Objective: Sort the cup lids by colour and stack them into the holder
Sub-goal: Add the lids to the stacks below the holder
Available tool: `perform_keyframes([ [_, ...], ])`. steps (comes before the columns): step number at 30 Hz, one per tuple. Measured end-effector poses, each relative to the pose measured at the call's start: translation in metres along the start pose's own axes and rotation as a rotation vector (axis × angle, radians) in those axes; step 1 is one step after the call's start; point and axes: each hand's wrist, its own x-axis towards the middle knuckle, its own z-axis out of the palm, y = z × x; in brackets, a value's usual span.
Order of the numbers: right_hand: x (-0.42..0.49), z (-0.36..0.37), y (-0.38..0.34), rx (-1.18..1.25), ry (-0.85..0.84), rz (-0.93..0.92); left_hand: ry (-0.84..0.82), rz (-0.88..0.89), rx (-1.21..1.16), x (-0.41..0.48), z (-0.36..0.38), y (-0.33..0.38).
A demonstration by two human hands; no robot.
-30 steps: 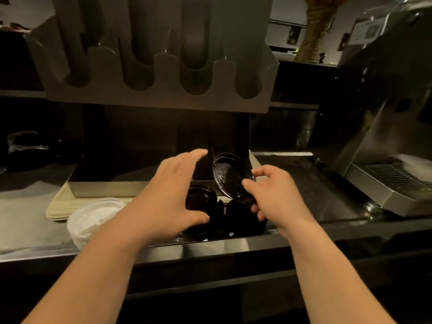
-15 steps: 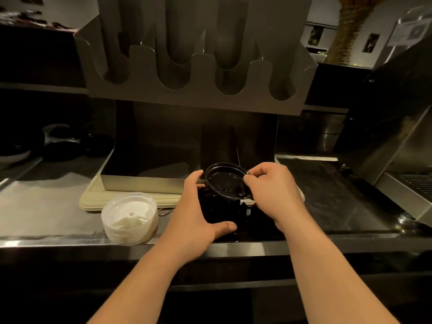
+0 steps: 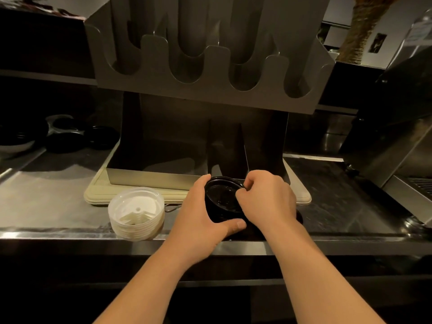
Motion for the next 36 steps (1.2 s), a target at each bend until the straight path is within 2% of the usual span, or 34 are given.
perform_keyframes([
  [5,0.006,-0.008,-0.006,-0.104,-0.032,-0.013,0.010,0.000,-0.004,-0.001,-0.004,0.001],
  [11,-0.002,0.000,-0.004,-0.008,-0.023,0.019,0.006,-0.021,-0.029,-0.002,-0.006,0.003],
  [16,-0.005,-0.002,-0.002,-0.001,-0.040,0.042,-0.095,-0.018,-0.013,-0.006,-0.005,0.001],
  [28,-0.007,-0.001,-0.013,-0.154,-0.043,0.043,0.147,0.033,-0.093,-0.010,0.013,0.002],
  [36,0.005,-0.004,-0.003,-0.082,-0.052,-0.078,0.083,-0.004,-0.147,-0.005,0.007,-0.006],
])
